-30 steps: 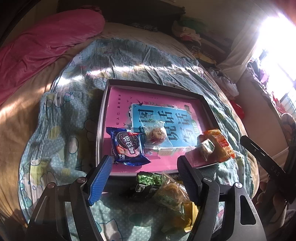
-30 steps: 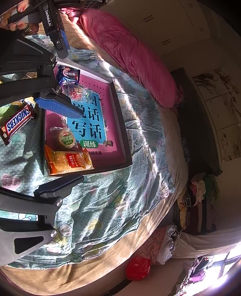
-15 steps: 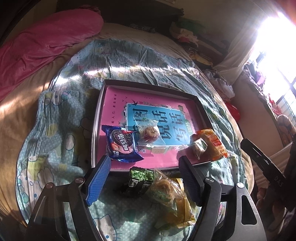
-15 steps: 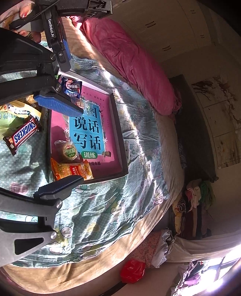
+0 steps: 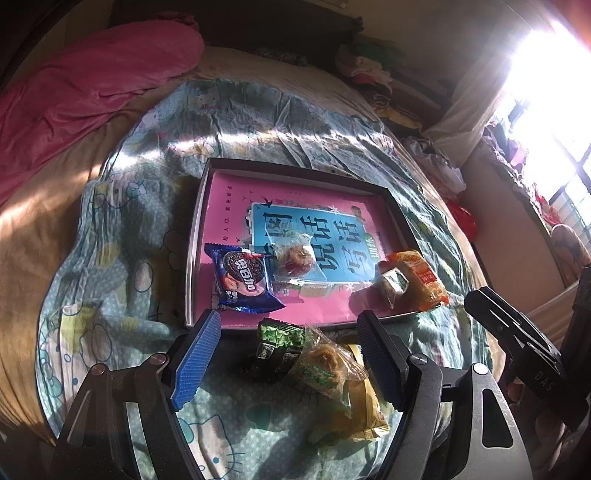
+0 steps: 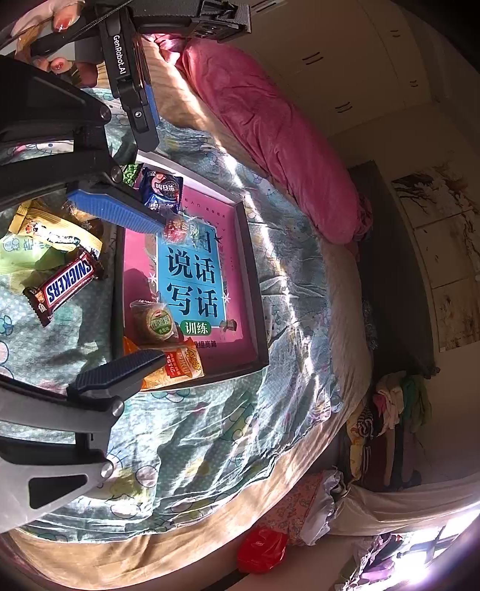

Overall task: Organize snacks
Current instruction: 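Withdraw both open tools from the tray back toward the snack pile, then grasp the clear bread bag with left tool while right tool grasps yellow-wrapped snack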

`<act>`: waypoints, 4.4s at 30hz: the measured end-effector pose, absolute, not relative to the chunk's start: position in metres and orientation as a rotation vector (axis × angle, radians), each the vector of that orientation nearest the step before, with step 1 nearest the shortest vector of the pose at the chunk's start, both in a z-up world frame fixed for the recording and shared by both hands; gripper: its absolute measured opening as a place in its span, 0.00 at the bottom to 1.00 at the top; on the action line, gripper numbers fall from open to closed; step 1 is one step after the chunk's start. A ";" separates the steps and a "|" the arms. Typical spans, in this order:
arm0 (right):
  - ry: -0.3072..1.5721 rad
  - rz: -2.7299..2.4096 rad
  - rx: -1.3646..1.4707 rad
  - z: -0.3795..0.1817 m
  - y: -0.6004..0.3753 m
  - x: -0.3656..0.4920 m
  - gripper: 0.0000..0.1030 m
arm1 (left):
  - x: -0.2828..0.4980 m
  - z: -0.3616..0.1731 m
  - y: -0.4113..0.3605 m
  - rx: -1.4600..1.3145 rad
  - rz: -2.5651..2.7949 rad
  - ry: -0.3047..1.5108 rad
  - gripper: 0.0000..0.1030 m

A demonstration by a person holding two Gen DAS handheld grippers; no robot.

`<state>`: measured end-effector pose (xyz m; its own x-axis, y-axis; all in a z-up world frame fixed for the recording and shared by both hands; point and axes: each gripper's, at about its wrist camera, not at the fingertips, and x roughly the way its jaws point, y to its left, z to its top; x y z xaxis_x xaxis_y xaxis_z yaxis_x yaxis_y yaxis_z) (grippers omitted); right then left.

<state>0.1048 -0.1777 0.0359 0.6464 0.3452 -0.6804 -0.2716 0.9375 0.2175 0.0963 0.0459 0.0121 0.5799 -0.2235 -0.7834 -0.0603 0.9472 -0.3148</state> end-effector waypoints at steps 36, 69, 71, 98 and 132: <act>0.840 0.412 0.093 0.026 -0.164 0.088 0.63 | 0.071 0.001 0.049 -0.316 -0.109 0.983 0.75; 0.975 0.491 0.027 -0.011 -0.137 0.067 0.63 | 0.062 -0.023 0.034 -0.331 -0.150 1.068 0.75; 0.982 0.495 0.023 -0.013 -0.136 0.066 0.63 | 0.061 -0.024 0.035 -0.335 -0.150 1.072 0.75; 1.132 0.565 0.117 -0.055 -0.127 0.074 0.48 | 0.061 -0.037 0.035 -0.394 -0.182 1.115 0.75; 1.151 0.541 0.092 -0.079 -0.142 0.086 0.24 | 0.107 -0.067 0.003 -0.432 -0.194 1.187 0.68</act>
<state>0.0858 -0.1421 -0.0787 0.2952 0.4518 -0.8418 -0.3594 0.8689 0.3403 0.1069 0.0033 -0.0675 0.3702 -0.3690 -0.8525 -0.0779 0.9022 -0.4243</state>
